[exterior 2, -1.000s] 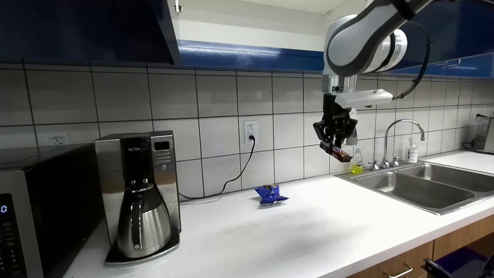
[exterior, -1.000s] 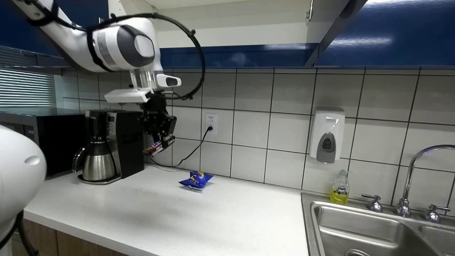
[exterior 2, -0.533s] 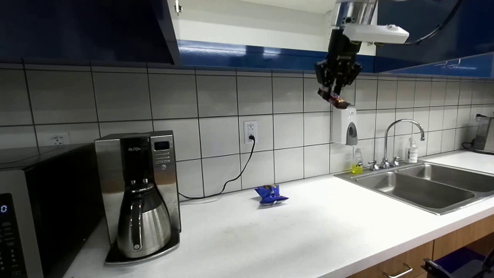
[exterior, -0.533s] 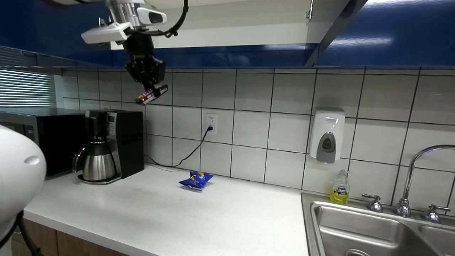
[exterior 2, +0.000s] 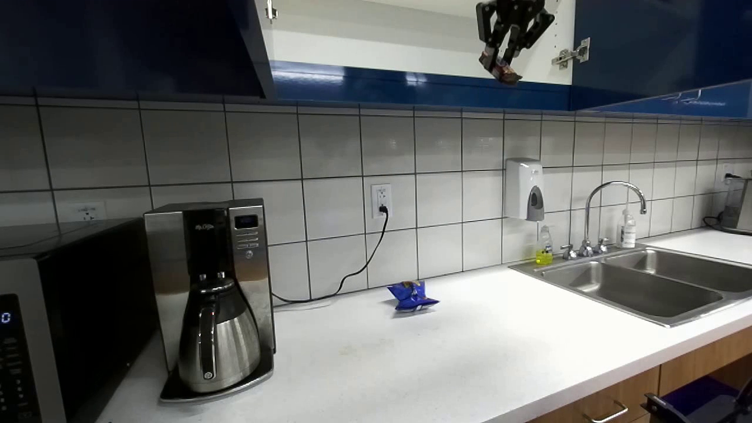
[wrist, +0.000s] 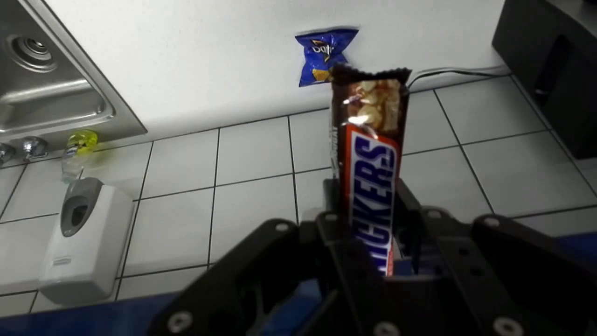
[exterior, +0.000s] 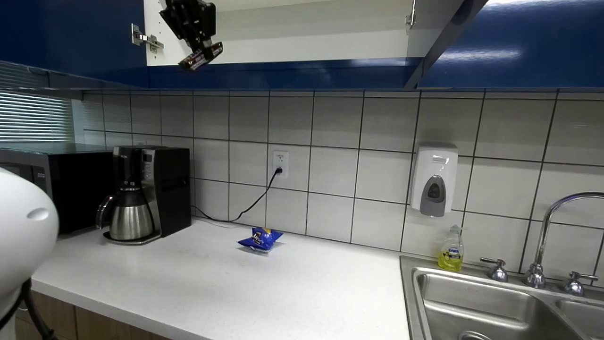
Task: Pick up the brown object from the counter and put it in the cabinet
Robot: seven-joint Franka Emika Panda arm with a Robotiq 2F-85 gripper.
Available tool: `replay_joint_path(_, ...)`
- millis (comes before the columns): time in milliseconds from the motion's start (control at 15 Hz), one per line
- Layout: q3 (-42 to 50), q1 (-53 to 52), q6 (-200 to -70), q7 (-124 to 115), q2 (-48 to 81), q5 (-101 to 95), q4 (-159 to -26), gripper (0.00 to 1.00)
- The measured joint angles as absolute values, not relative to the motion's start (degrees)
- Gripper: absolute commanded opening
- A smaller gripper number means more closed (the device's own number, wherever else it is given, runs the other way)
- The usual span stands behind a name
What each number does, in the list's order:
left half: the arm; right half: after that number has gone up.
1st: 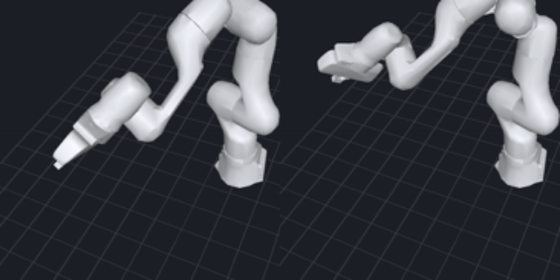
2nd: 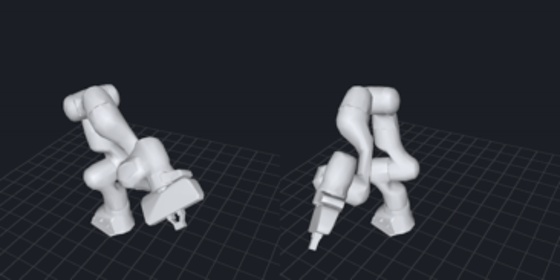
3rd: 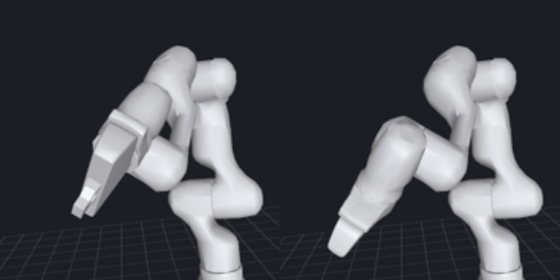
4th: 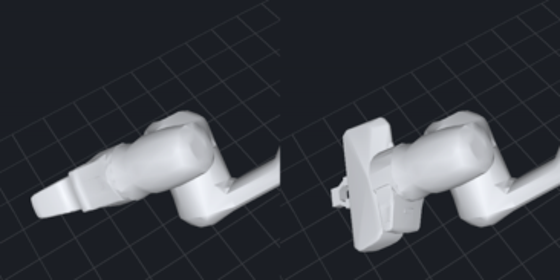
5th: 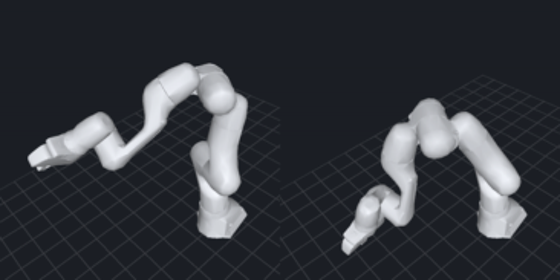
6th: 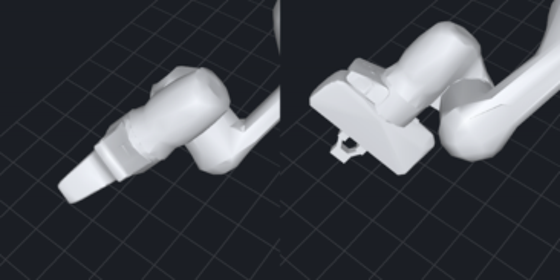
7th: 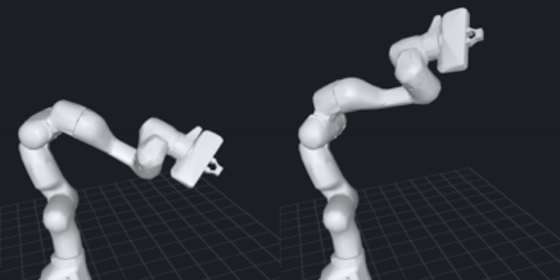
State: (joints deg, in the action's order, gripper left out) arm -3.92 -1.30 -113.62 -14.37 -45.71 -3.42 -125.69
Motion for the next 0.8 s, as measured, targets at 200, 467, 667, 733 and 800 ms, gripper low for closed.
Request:
replay_joint_path(200,-4.16,-0.76,-111.90,-15.50,-43.24,-3.37,-119.74,0.07)
replay_joint_path(467,-4.51,0.31,-108.69,-17.80,-37.45,-3.37,-111.02,0.07)
replay_joint_path(667,-5.06,1.01,-106.77,-19.91,-32.34,-3.38,-104.67,0.07)
replay_joint_path(733,-5.35,1.24,-106.52,-20.76,-30.51,-3.41,-102.66,0.07)
replay_joint_path(800,-5.70,1.48,-106.35,-21.73,-28.56,-3.51,-100.59,0.07)
